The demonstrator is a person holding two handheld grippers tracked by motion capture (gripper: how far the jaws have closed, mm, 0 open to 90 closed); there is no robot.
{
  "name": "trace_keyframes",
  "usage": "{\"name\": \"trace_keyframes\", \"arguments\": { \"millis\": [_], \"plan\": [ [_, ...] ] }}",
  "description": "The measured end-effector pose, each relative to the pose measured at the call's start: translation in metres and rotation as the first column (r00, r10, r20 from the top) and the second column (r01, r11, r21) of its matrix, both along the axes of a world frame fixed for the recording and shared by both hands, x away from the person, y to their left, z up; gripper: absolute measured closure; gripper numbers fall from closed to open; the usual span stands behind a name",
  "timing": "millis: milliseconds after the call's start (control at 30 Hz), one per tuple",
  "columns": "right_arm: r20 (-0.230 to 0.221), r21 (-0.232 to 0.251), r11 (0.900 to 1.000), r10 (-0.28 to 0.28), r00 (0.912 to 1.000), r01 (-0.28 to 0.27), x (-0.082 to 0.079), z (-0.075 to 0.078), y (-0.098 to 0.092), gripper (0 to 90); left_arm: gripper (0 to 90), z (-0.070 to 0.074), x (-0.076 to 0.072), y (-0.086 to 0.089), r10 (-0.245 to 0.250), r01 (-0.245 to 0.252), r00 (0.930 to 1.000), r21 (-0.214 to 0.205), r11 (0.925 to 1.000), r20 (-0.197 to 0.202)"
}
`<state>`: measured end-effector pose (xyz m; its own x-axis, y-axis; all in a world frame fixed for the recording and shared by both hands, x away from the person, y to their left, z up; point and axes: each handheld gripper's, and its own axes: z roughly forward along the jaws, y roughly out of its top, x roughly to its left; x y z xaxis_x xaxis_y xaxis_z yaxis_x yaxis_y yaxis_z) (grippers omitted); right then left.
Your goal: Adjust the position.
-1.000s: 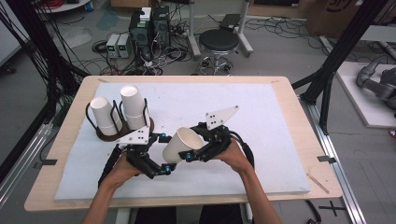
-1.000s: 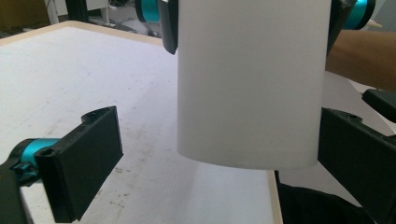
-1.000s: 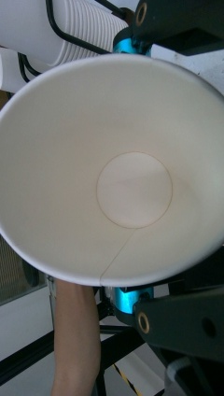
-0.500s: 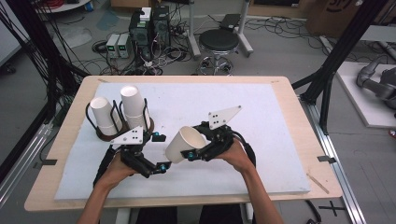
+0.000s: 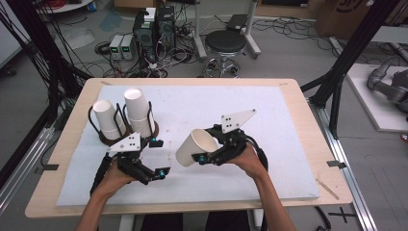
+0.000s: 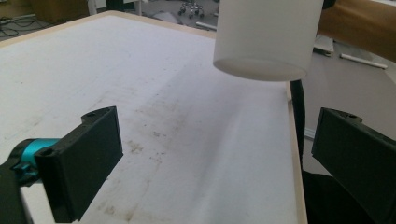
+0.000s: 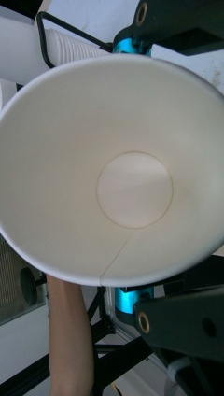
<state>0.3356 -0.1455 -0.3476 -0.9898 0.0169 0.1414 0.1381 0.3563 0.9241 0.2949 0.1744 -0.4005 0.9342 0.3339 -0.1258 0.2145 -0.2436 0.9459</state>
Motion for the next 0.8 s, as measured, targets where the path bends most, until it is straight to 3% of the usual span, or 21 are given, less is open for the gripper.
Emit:
{"name": "trace_keyframes", "arguments": {
  "millis": [200, 333, 533, 633, 800],
  "plan": [
    [0.003, 0.003, 0.9996, -0.027, 0.9996, 0.027, -0.001, 0.0, -0.009, 29.9, 1.7, -0.005, -0.001, 0.007, 0.034, -0.034, 0.9994, -0.009, 0.9994, 0.0],
    [0.003, -0.001, 0.999, -0.044, 0.999, 0.044, -0.001, 0.001, -0.017, 30.0, 1.7, -0.01, -0.003, 0.014, 0.092, -0.091, 0.9958, -0.012, 0.9957, 0.008],
    [0.008, 0.006, 0.9972, -0.075, 0.9972, 0.075, -0.003, 0.001, -0.029, 30.0, 1.7, -0.019, -0.005, 0.031, 0.221, -0.221, 0.9753, -0.01, 0.9753, 0.006],
    [0.013, 0.032, 0.9957, -0.087, 0.9961, 0.086, -0.003, -0.001, -0.035, 30.0, 1.7, -0.022, -0.006, 0.038, 0.236, -0.235, 0.9719, -0.026, 0.9716, 0.002],
    [0.021, 0.027, 0.992, -0.124, 0.992, 0.123, -0.005, -0.002, -0.044, 30.0, 1.7, -0.026, -0.008, 0.047, 0.284, -0.284, 0.9586, -0.008, 0.9588, 0.019]
  ]
}}
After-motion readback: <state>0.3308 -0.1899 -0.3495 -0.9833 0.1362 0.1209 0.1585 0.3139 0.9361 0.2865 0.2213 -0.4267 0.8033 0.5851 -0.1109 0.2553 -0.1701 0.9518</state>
